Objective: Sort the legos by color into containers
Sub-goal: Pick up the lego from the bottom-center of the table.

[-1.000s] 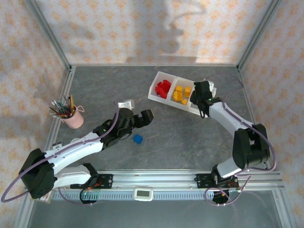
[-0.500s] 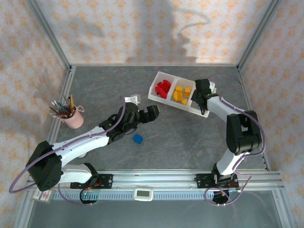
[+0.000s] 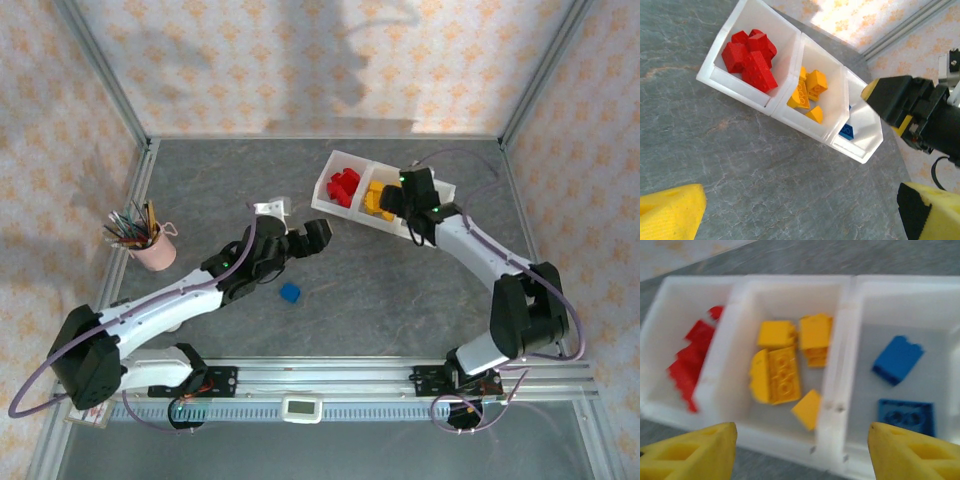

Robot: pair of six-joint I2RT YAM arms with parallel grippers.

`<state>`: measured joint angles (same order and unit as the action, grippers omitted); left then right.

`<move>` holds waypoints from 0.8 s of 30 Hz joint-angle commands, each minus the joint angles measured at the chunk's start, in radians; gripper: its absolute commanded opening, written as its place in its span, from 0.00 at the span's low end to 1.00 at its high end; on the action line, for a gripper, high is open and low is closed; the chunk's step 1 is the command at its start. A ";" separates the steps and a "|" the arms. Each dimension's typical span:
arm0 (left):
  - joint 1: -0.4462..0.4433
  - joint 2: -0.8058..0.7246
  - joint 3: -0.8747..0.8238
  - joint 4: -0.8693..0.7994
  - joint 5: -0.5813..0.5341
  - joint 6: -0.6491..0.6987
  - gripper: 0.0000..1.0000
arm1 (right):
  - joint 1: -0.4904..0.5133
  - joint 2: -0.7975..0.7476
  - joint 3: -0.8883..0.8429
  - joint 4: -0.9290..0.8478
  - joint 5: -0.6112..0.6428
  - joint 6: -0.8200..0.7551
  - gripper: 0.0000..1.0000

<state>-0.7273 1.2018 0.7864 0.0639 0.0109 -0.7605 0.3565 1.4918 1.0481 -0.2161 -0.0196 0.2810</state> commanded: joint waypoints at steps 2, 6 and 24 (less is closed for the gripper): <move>-0.010 -0.074 -0.035 -0.062 -0.064 -0.001 0.99 | 0.076 -0.049 -0.046 -0.012 -0.039 -0.011 0.71; -0.010 -0.151 -0.076 -0.113 -0.117 -0.021 0.99 | 0.194 -0.066 -0.080 -0.012 -0.004 0.007 0.74; -0.008 -0.523 -0.191 -0.452 -0.315 -0.160 0.99 | 0.672 0.122 -0.093 0.103 0.003 0.117 0.84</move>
<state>-0.7269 0.7242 0.6132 -0.2756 -0.2306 -0.8753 0.9936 1.5772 0.9298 -0.1452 -0.0341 0.3668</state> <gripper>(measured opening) 0.992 0.841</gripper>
